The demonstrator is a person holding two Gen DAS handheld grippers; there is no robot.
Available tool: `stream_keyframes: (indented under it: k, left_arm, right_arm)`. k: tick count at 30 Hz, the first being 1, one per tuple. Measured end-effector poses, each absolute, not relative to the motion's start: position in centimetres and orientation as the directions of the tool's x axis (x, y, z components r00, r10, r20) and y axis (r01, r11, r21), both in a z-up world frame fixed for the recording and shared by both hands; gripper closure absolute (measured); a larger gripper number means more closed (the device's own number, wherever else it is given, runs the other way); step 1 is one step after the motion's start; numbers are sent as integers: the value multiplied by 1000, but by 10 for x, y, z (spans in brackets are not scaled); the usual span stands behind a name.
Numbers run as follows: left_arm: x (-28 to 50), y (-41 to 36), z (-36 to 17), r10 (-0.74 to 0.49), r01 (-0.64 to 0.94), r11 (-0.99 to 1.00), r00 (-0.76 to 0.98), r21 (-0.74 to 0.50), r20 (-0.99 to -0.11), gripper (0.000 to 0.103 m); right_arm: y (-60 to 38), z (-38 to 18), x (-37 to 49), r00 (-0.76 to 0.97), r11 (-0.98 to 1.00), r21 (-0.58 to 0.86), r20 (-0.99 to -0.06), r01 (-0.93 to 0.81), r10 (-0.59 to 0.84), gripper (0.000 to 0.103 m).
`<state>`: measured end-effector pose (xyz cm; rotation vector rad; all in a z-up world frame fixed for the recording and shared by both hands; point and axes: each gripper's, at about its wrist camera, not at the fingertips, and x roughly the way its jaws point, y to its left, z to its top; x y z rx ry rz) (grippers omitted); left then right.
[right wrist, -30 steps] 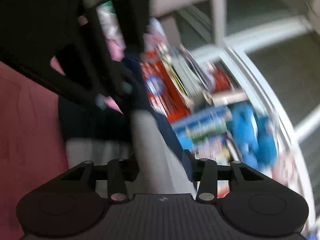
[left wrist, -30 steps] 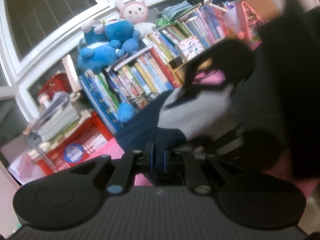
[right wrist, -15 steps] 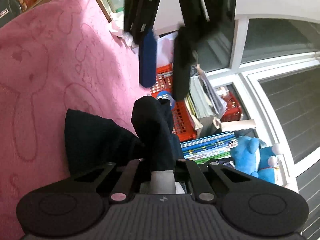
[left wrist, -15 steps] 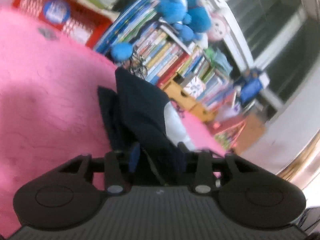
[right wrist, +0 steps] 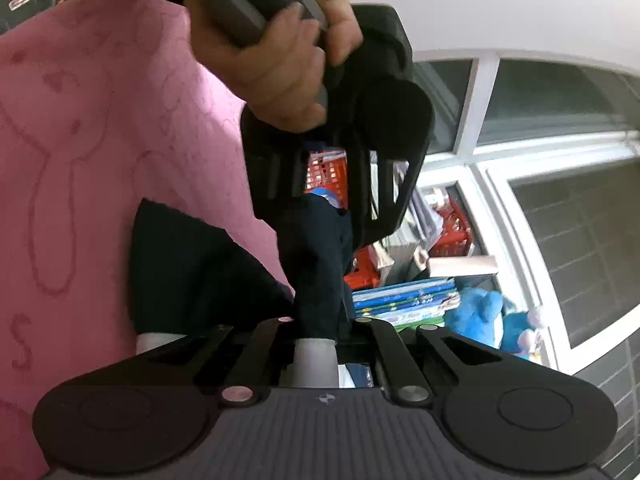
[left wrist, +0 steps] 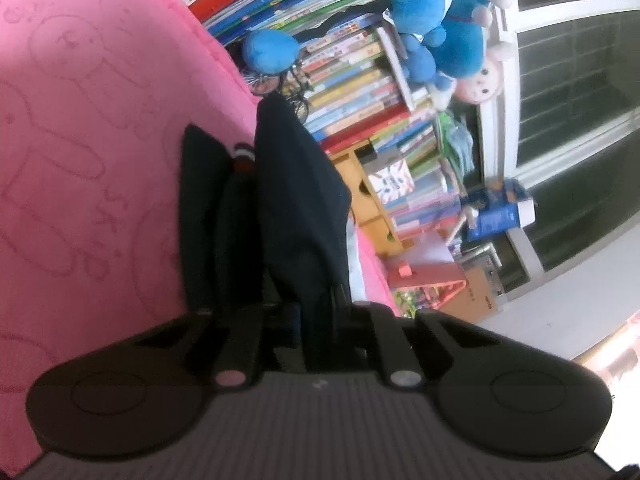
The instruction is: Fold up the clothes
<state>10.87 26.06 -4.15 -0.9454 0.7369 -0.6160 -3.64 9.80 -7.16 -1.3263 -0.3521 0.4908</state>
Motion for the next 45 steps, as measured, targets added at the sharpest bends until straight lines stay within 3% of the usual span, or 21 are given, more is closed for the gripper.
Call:
stream_keyframes:
  k: [5, 9, 14, 16, 20, 24, 27, 28, 29, 30, 31, 45]
  left_arm:
    - [107, 263, -42, -755, 148, 443, 594, -884, -278, 88]
    - [103, 266, -42, -768, 156, 415, 589, -896, -253, 90]
    - [97, 272, -43, -779, 156, 376, 587, -913, -220, 91]
    - [94, 281, -46, -766, 137, 354, 609, -925, -203, 83]
    - [91, 296, -50, -737, 107, 324, 651, -940, -180, 72]
    - [106, 283, -47, -747, 113, 373, 626, -921, -226, 33]
    - [118, 272, -45, -752, 119, 409, 606, -905, -260, 30]
    - [122, 269, -44, -753, 121, 421, 599, -899, -272, 31]
    - [126, 265, -43, -754, 123, 433, 593, -893, -284, 43]
    - [130, 262, -43, -755, 126, 445, 586, -887, -295, 78]
    - [133, 258, -42, -755, 128, 456, 579, -881, -307, 89]
    - [185, 265, -36, -688, 108, 519, 642, -848, -339, 99]
  right_arm:
    - [98, -74, -38, 846, 152, -983, -4, -100, 532, 93]
    - [108, -76, -32, 863, 141, -989, 33, -45, 505, 74]
    - [119, -66, -21, 876, 172, -980, -6, -102, 483, 79]
    - [119, -63, -21, 878, 192, -974, -10, -116, 478, 86]
    - [117, -61, -20, 883, 216, -968, -15, -131, 468, 89]
    - [118, -63, -22, 880, 218, -965, -23, -143, 475, 92]
    - [118, -63, -23, 877, 210, -967, -29, -146, 479, 93]
    - [118, -63, -23, 876, 209, -967, -29, -147, 481, 93]
    - [118, -63, -23, 875, 207, -967, -31, -148, 482, 94]
    - [118, -63, -24, 875, 206, -967, -32, -150, 484, 94]
    - [117, -64, -24, 874, 206, -967, -35, -153, 484, 94]
    - [109, -76, -33, 854, 161, -973, -58, -164, 517, 95]
